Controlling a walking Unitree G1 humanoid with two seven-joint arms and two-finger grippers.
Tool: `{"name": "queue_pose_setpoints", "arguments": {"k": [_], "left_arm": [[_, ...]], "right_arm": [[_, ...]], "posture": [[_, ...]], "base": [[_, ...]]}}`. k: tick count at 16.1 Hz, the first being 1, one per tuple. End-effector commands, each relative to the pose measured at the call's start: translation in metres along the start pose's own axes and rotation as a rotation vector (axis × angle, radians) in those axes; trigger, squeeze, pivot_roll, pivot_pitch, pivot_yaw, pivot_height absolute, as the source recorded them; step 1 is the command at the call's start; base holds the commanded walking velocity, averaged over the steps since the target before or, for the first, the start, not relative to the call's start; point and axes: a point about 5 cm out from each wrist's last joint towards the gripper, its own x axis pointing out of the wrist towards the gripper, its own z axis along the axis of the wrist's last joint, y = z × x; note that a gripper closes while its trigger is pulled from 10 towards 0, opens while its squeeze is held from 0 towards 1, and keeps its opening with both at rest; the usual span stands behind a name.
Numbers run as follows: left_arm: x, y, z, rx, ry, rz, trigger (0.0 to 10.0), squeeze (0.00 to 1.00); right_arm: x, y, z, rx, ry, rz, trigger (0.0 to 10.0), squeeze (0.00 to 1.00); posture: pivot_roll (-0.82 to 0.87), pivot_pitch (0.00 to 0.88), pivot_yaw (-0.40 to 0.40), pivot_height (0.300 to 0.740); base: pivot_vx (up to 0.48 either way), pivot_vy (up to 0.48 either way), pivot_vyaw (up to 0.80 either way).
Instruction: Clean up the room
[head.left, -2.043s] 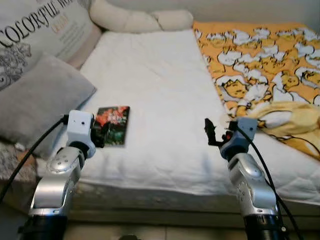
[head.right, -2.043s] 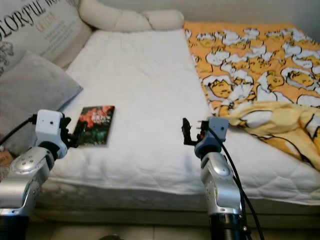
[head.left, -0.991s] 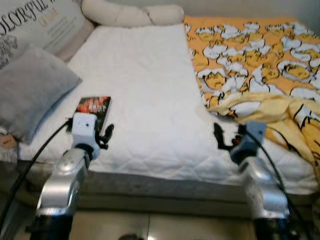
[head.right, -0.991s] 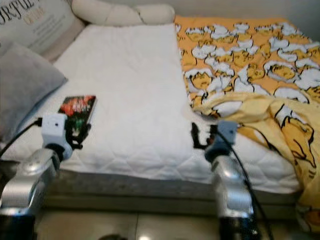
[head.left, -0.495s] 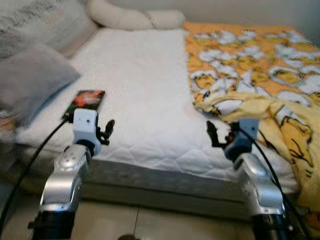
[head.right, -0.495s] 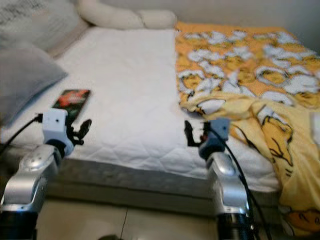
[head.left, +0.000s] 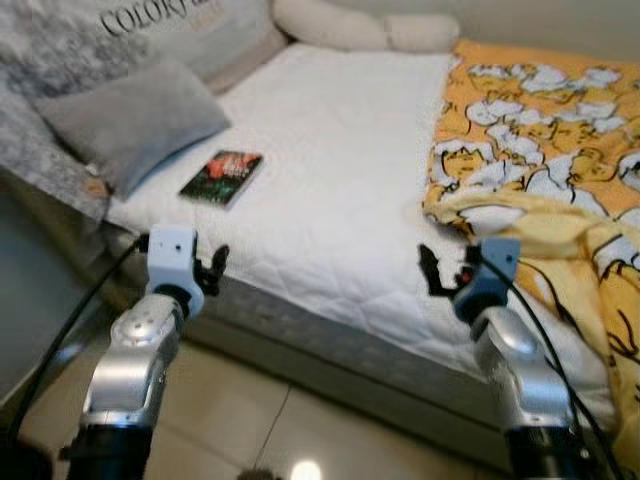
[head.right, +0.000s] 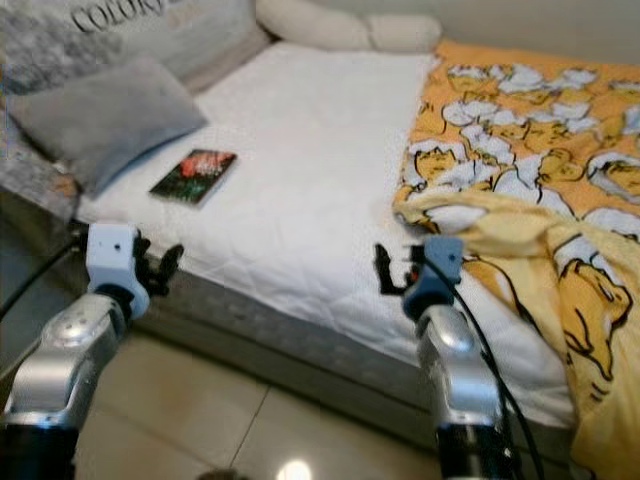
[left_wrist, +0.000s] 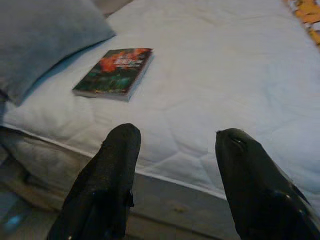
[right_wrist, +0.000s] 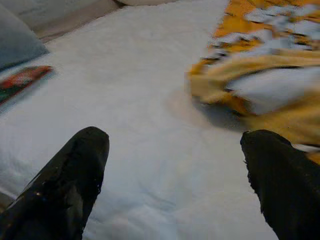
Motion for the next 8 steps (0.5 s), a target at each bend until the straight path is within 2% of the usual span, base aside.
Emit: {"name": "queue_pose_setpoints", "arguments": {"k": [1,8], "left_arm": [[0.0000,0.0029,0.0029,0.018,-0.011,0.003,10.0,0.00],[0.0013,0.0021,0.0028,0.026,-0.016,-0.002,10.0,0.00]], "right_arm": [[0.0010,0.0013,0.0044,0.002,-0.017,0.001,10.0,1.00],[0.0017,0.0005,0.0015,-0.008,-0.002,-0.009,10.0,1.00]], "posture": [[-0.01,0.000,0.051,0.740],[-0.02,0.000,0.051,0.740]], "base": [[0.000,-0.319,0.00],[0.000,-0.318,0.00]]}}
